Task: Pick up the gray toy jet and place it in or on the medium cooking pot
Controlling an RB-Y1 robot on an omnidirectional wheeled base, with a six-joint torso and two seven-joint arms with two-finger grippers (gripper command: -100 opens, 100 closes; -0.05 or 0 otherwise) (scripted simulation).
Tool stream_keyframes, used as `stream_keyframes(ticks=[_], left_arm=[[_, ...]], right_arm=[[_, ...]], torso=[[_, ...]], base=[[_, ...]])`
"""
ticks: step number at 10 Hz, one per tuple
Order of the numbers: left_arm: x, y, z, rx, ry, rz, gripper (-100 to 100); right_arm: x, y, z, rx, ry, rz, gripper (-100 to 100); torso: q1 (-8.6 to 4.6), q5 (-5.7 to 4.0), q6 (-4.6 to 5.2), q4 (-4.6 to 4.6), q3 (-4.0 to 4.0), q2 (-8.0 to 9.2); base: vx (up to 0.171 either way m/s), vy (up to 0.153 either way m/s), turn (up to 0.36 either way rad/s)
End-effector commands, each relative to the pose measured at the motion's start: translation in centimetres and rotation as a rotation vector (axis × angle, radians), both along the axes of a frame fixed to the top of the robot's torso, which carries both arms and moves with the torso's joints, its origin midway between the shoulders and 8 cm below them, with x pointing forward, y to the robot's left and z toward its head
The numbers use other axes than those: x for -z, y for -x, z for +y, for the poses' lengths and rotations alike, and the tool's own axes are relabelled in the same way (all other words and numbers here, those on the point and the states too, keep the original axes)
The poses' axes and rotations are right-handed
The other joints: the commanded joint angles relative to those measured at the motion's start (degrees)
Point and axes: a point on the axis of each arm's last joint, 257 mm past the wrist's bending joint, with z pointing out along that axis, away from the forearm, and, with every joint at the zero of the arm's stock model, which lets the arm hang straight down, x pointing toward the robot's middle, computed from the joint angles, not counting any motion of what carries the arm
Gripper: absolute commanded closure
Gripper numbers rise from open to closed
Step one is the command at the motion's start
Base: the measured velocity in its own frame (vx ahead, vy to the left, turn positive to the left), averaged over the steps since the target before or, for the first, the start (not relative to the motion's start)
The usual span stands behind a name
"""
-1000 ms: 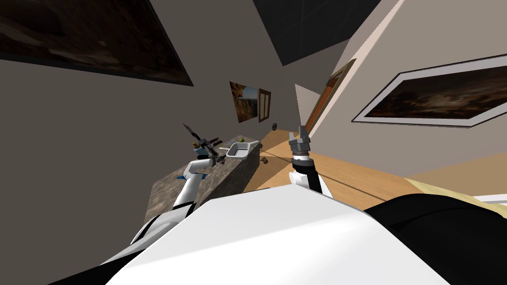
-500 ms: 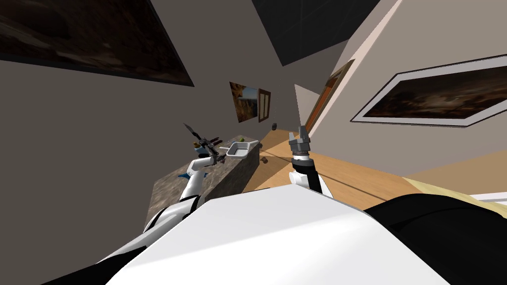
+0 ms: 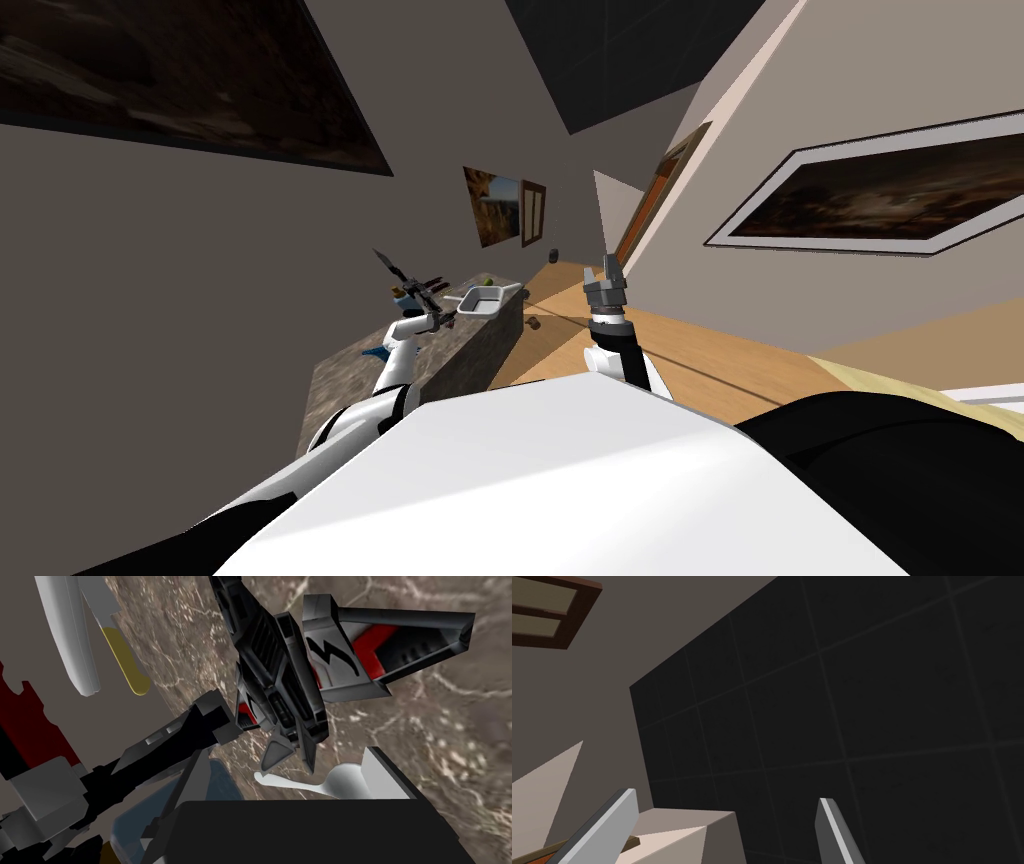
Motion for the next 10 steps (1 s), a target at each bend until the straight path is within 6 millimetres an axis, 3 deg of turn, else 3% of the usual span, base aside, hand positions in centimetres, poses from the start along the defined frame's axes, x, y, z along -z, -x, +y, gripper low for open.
stream_keyframes(ticks=[1, 5, 6, 7, 10], left_arm=[[0.0, 0.0, 0.0, 0.0, 0.0, 0.0, 100], [0.3, 0.2, 0.0, -0.001, 0.003, 0.006, 100], [0.3, 0.2, 0.0, -0.001, 0.003, 0.006, 0], [0.0, 0.8, 0.2, -0.008, 0.0, 0.005, 100], [-0.1, 2.2, 0.5, -0.02, -0.004, 0.008, 100]], right_arm=[[0.0, 0.0, 0.0, 0.0, 0.0, 0.0, 0], [0.0, 0.0, 0.0, 0.0, 0.0, 0.0, 0], [0.0, 0.0, 0.0, 0.0, 0.0, 0.0, 0], [0.0, 0.0, 0.0, 0.0, 0.0, 0.0, 0], [0.0, 0.0, 0.0, 0.0, 0.0, 0.0, 0]], torso=[[0.0, 0.0, 0.0, 0.0, 0.0, 0.0], [0.01, -0.06, 0.05, 0.06, -0.02, -0.1], [0.01, -0.06, 0.06, 0.07, -0.01, -0.1], [0.0, -0.06, 0.06, 0.07, -0.01, -0.09], [0.06, -0.07, 0.05, 0.06, -0.08, -0.23]], base=[[0.0, 0.0, 0.0], [-0.002, -0.001, 0.003], [0.0, 0.0, 0.0], [0.026, 0.005, -0.007], [0.045, 0.015, 0.004]])
